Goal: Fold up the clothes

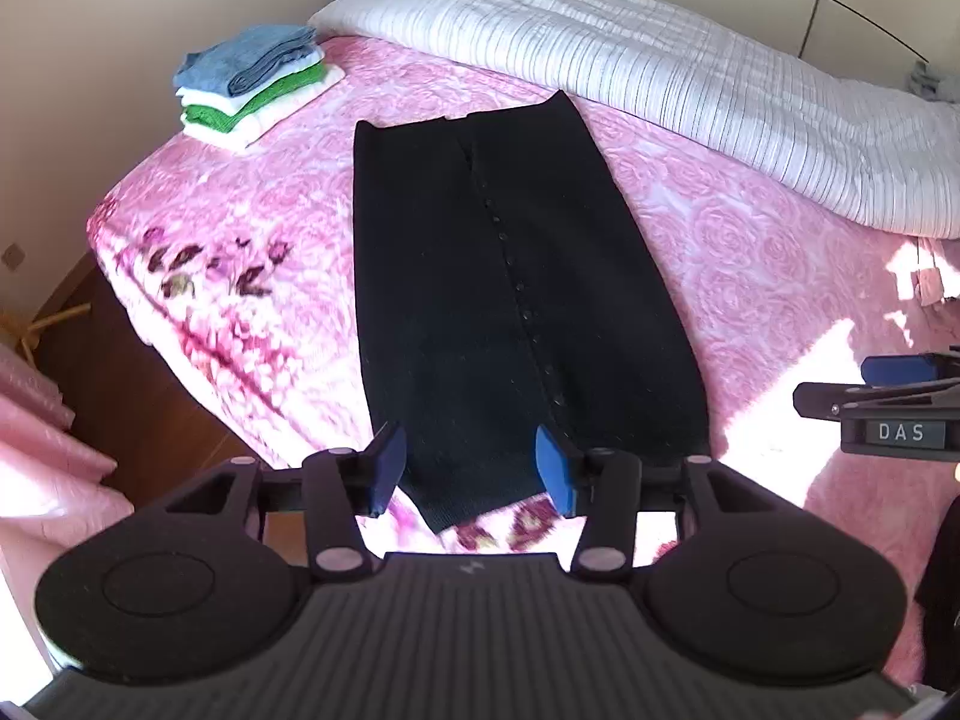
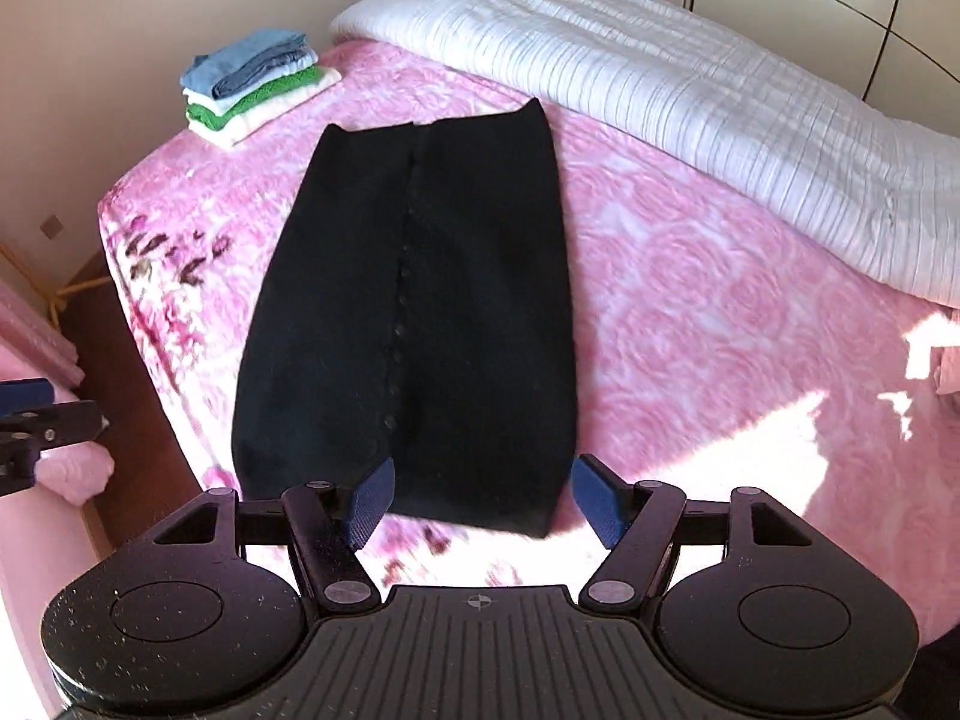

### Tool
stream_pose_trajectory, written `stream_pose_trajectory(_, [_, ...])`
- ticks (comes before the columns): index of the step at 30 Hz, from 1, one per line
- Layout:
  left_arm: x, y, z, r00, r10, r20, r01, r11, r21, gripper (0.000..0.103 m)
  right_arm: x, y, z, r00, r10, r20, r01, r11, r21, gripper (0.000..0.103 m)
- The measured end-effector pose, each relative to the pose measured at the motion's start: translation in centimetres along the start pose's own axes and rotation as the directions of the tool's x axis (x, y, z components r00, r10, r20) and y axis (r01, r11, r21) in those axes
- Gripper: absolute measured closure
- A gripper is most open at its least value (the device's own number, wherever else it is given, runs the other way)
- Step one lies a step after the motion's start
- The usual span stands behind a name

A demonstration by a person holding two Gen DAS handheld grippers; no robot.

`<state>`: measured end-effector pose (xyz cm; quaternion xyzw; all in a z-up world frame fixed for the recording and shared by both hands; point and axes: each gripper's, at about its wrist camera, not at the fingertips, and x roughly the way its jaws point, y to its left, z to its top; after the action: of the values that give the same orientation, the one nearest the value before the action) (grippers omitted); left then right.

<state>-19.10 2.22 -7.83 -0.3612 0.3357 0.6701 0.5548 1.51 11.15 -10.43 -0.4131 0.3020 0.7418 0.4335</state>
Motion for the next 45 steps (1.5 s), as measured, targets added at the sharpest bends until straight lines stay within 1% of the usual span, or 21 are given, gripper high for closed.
stream_pose_trajectory(4, [-1.2,-1.0,-1.6,1.000,0.023,-0.005,-0.023,0.999,-0.047,0.059,-0.9,-0.8,-1.1,1.000,0.008,-0.011,-0.008,0.999,-0.035,0.034])
stream_pose_trajectory(11, [-3.0,-2.2,-2.8,0.997,0.065,0.028,-0.063,0.995,-0.078,0.059,-2.6,-1.2,-2.2,1.000,0.031,0.001,-0.030,0.995,-0.090,0.034])
stream_pose_trajectory(15, [-3.6,-2.9,-2.9,0.996,0.075,0.041,-0.071,0.994,-0.082,0.058,-3.3,-1.6,-2.5,0.999,0.043,0.007,-0.042,0.994,-0.103,0.034])
stream_pose_trajectory(17, [-3.8,-3.2,-2.9,0.996,0.080,0.043,-0.075,0.992,-0.103,0.058,-3.6,-1.8,-2.6,0.999,0.046,0.009,-0.045,0.993,-0.106,0.034])
stream_pose_trajectory(24, [-4.3,-4.2,-2.5,0.993,0.093,0.067,-0.087,0.992,-0.092,0.058,-4.0,-2.8,-2.5,0.998,0.056,0.025,-0.053,0.995,-0.088,0.034])
stream_pose_trajectory(28, [-4.5,-4.2,-2.2,0.991,0.103,0.086,-0.095,0.991,-0.093,0.054,-4.2,-2.8,-2.0,0.998,0.054,0.035,-0.051,0.995,-0.089,0.034])
stream_pose_trajectory(31, [-4.6,-4.1,-1.9,0.990,0.109,0.092,-0.100,0.991,-0.092,0.054,-4.3,-2.5,-1.7,0.998,0.047,0.042,-0.043,0.994,-0.097,0.034])
stream_pose_trajectory(39, [-4.0,-3.4,-1.6,0.991,0.113,0.066,-0.107,0.990,-0.091,0.054,-4.0,-1.5,-1.0,0.999,0.036,0.039,-0.032,0.993,-0.117,0.034])
stream_pose_trajectory(45, [-3.3,-3.1,-1.6,0.991,0.129,0.041,-0.125,0.988,-0.086,0.054,-2.9,-1.1,-0.7,0.999,0.049,0.009,-0.048,0.991,-0.126,0.034])
